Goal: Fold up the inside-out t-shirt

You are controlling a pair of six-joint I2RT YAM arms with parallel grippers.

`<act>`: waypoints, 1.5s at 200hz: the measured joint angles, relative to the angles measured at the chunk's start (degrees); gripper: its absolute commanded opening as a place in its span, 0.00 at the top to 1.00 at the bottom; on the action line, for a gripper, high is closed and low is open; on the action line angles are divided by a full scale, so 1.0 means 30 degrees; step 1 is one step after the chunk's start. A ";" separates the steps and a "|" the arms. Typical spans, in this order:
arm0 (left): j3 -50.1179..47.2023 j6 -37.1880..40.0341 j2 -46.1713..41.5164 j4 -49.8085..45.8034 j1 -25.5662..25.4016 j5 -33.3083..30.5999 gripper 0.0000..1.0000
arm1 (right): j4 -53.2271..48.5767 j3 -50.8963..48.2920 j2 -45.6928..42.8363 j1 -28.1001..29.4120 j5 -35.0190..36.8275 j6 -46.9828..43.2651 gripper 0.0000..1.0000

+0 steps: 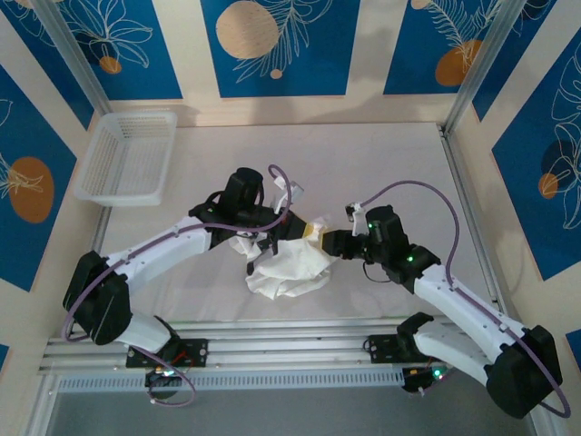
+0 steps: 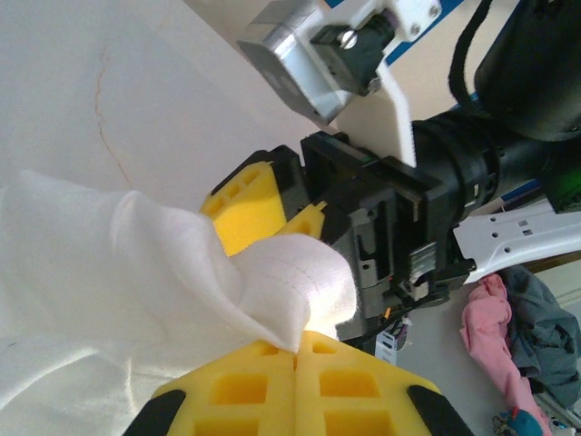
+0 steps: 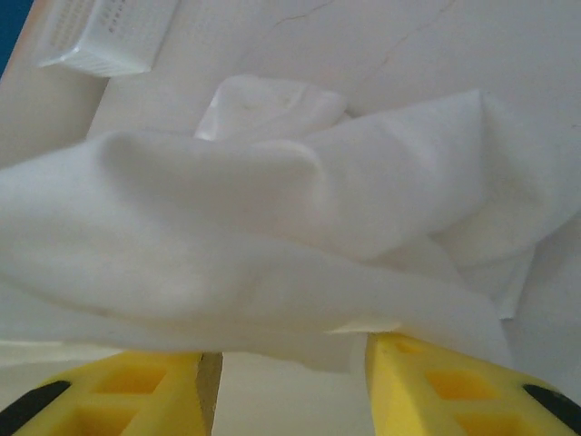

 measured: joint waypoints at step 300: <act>0.1399 0.5260 -0.0240 -0.2463 -0.1035 -0.3308 0.27 | -0.3716 0.2885 -0.0772 -0.3468 -1.0222 0.2178 1.00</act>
